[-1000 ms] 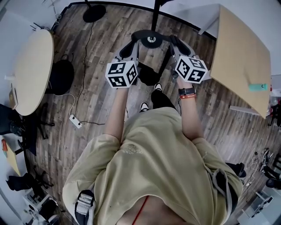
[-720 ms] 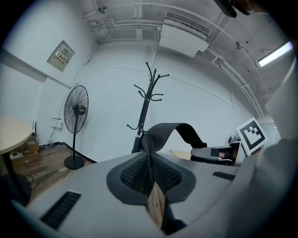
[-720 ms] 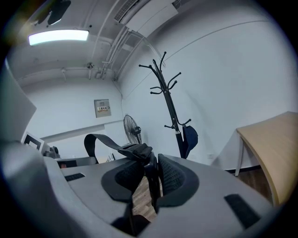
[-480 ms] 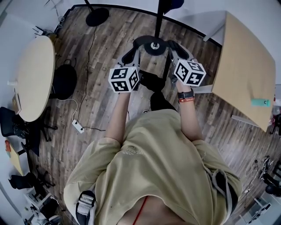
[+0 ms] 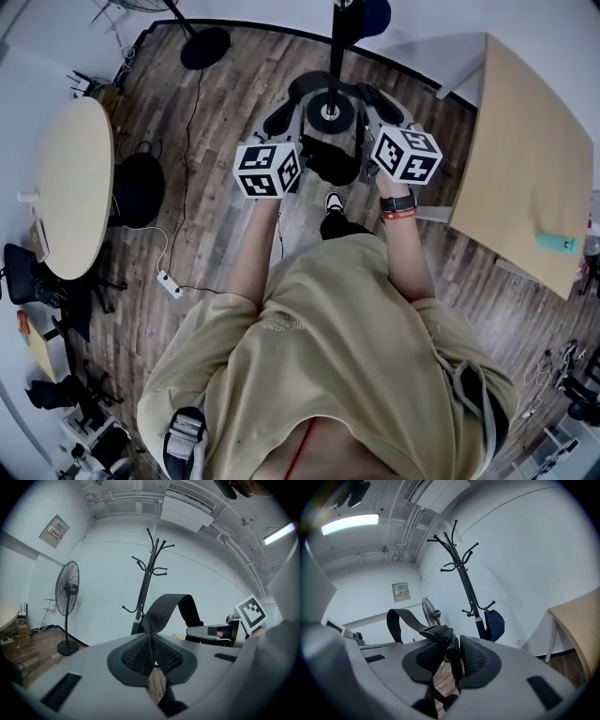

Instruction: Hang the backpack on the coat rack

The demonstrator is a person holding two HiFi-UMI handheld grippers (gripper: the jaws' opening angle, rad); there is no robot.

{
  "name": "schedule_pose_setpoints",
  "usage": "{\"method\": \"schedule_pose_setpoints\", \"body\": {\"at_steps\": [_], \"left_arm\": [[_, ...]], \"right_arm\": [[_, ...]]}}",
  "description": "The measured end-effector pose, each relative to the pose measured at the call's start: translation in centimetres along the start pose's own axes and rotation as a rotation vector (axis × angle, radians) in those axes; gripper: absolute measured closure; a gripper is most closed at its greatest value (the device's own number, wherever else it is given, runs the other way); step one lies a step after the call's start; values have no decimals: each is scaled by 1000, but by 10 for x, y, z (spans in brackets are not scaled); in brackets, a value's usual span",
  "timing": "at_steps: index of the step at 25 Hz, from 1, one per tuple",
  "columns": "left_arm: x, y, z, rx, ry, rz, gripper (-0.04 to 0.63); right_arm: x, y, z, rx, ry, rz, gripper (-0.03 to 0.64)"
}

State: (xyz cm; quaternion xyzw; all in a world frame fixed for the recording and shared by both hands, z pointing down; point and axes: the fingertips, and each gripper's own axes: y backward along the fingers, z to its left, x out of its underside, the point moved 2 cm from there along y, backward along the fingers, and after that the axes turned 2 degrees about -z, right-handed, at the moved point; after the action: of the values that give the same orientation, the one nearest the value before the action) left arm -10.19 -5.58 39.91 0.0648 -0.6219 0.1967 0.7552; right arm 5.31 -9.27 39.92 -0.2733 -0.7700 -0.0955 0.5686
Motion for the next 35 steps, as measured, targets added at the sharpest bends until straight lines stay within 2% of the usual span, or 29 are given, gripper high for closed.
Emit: {"method": "schedule_pose_setpoints", "body": {"at_steps": [11,22,28,35], "left_arm": [[-25,-111,24,-26,-7,-23,554],[-38,-195,59,-27,19,-18,554],[-31,-239,81,3,49,1,554],[-34,-288,92,59,48,21,554]], "right_arm": [[-39,-94,-63,-46,4,4,522],[-55,-169,-105,-43,-8,20,522],[-51,-207,-126,-13,-8,44,520],[-54,-246,-149,19,-40,38,518]]}}
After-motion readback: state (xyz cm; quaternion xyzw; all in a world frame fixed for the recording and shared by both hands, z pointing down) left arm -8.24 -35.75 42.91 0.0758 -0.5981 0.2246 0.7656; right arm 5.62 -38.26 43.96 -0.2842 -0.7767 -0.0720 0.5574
